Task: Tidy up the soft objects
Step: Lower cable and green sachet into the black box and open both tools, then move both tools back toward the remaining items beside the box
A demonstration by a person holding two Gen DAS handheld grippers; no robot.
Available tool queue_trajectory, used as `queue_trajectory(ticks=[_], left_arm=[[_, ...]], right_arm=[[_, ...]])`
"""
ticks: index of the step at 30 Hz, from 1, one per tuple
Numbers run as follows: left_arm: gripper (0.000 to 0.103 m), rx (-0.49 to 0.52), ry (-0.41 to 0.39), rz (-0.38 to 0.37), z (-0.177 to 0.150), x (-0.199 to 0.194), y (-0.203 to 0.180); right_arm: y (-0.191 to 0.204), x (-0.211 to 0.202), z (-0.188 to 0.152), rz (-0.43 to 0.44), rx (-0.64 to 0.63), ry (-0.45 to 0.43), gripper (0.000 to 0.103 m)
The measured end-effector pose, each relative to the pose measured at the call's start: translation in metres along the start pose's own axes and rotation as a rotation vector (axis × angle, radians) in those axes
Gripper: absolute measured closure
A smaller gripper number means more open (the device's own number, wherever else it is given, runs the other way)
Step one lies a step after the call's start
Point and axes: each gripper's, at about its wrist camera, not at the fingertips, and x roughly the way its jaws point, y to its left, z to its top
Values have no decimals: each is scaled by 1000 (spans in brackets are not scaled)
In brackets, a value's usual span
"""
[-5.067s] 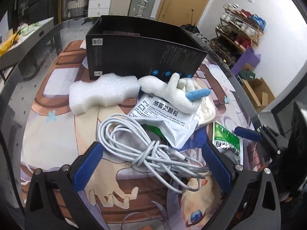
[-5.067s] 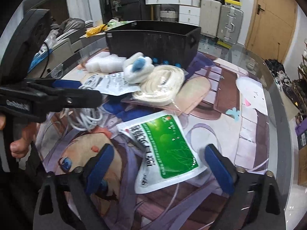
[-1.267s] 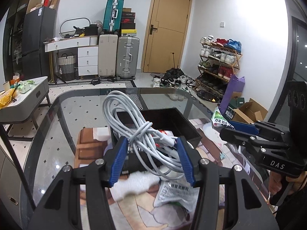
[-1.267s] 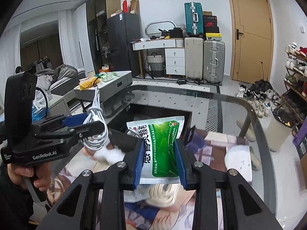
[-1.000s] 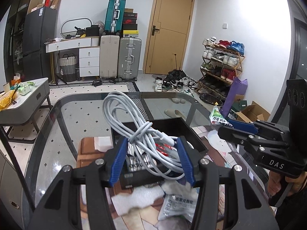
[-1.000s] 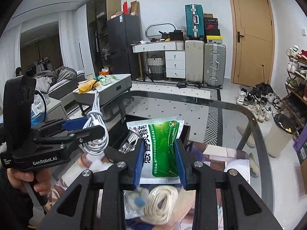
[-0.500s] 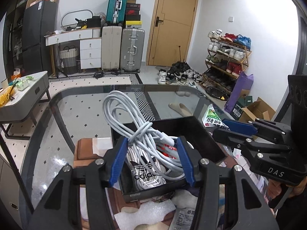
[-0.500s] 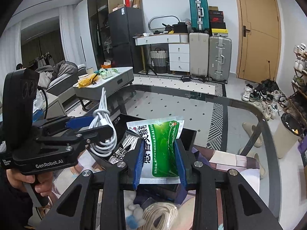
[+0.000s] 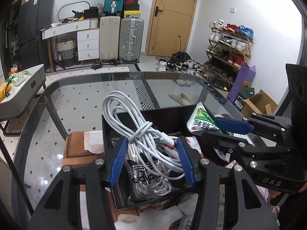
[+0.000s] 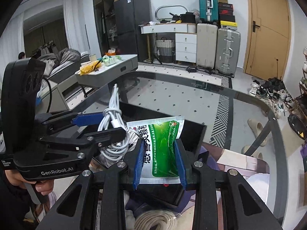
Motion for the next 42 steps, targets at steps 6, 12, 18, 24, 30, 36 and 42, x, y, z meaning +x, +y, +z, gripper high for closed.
queue_trajectory(ticks=[6,12,18,24,30,36,42], left_arm=[[51,33,14,20,-1,8,-4],[51,64,21,35,0,9,-9],[37,52,21,8,1,7,-12],[0,26,-23,21,3,-17,-12],[0,5,-57,60,-5,-43,-12],[0,13,-83,100,-19,-69,-12],[0,6,-97,134,-41,-88,-10]], right_arm=[[-2,15,3,-5,-12,22,72],[-5,22,3,-1,-13,30,72],[-11,12,2,-10,-13,-13,53],[-19,-24,-5,-63,17,-69,17],[-22,-55,-23,-71,89,-87,1],[-8,-77,-43,-78,97,-97,1],[4,-89,-63,-74,98,-85,1]])
